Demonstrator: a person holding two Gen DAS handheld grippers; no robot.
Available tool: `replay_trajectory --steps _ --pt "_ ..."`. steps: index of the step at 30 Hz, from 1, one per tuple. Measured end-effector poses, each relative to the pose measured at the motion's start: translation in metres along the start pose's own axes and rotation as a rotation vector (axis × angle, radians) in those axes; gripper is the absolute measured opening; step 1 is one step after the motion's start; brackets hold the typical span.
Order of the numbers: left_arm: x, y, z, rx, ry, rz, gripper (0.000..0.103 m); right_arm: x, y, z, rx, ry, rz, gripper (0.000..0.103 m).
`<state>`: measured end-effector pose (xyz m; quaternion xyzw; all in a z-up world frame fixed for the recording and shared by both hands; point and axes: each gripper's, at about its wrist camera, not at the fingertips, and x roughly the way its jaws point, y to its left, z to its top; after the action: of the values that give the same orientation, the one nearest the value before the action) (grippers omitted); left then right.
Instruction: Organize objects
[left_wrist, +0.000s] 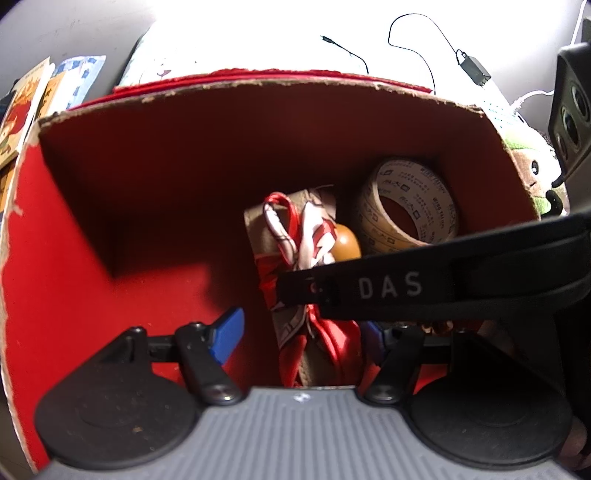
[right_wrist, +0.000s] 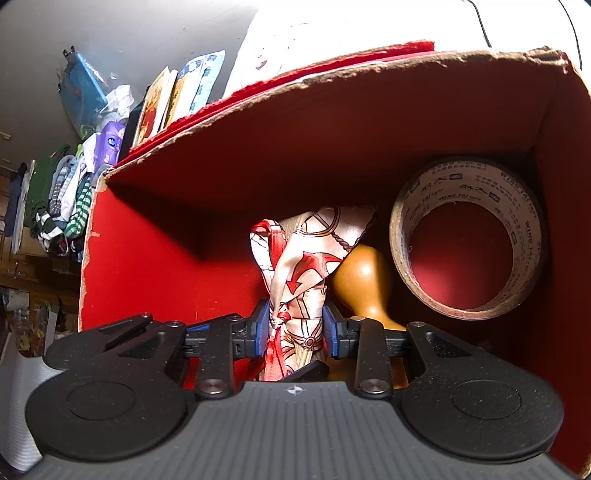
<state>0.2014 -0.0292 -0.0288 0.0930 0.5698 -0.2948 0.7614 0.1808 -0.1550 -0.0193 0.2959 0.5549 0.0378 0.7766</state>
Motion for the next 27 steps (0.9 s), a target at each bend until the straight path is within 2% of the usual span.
replay_trajectory --steps 6,16,27 --pt "0.004 -0.007 -0.003 0.039 -0.009 0.046 0.069 -0.002 -0.003 0.001 0.027 -0.005 0.024 0.034" --pt "0.005 -0.007 -0.003 0.037 -0.009 0.046 0.072 -0.009 -0.004 0.0 0.036 -0.044 0.041 0.033" --pt "0.007 -0.016 -0.004 0.057 -0.04 0.087 0.077 -0.018 -0.009 -0.004 0.057 -0.13 0.055 0.033"
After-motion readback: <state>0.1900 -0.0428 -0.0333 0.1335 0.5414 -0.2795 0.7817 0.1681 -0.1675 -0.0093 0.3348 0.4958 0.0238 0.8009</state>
